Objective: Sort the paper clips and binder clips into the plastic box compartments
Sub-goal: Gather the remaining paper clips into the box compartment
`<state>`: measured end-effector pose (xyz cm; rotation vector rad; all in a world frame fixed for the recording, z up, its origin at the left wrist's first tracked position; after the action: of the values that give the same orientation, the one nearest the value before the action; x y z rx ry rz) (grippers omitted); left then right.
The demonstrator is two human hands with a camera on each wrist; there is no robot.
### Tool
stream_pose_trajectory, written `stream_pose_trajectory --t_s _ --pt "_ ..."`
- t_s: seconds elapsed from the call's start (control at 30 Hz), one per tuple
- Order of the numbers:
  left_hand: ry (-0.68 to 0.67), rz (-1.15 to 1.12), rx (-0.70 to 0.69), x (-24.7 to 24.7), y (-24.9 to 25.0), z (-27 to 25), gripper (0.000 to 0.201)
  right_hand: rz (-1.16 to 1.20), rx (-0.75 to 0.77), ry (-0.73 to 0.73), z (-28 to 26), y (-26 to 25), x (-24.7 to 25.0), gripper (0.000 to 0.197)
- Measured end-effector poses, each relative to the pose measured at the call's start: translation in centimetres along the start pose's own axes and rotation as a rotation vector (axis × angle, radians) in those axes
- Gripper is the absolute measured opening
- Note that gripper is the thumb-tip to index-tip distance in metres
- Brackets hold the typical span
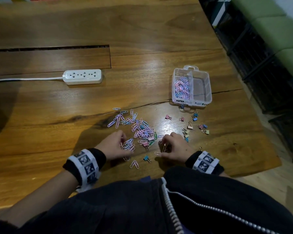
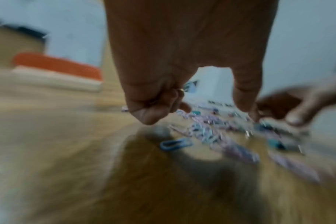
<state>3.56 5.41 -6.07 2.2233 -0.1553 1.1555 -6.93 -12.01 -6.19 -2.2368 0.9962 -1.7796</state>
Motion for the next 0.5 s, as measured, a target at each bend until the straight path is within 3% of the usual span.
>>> stream_pose_trajectory --t_s 0.07,0.13,0.2,0.4,0.5 --pt "-0.001 0.205 -0.051 -1.1 -0.2 -0.6 0.092 -0.126 0.046 0.019 -0.3 -0.4 -0.3 0.05" --pt "0.034 0.241 -0.068 -1.9 -0.2 -0.9 0.108 -0.095 0.055 0.04 -0.3 -0.8 -0.4 0.044" --pt "0.069 0.215 -0.091 -2.5 0.1 -0.8 0.101 -0.066 0.052 0.056 -0.1 -1.2 -0.4 0.033" --pt "0.136 0.139 -0.125 -2.2 1.3 0.7 0.043 -0.095 0.01 0.102 1.1 -0.7 -0.3 0.017" --pt "0.182 0.146 -0.125 -1.7 1.5 1.4 0.032 0.117 -0.064 0.171 1.4 -0.4 0.5 0.006"
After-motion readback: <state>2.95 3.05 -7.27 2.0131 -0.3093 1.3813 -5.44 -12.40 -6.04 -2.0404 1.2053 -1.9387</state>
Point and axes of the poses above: each hand's wrist, its own z-axis towards the middle knuckle, its own x-axis out of the back of the hand, y = z × x, the point moved 7 cm from there along z, towards the middle knuckle, and after that the axes turned 13 degrees about y, right-handed, at the moved point
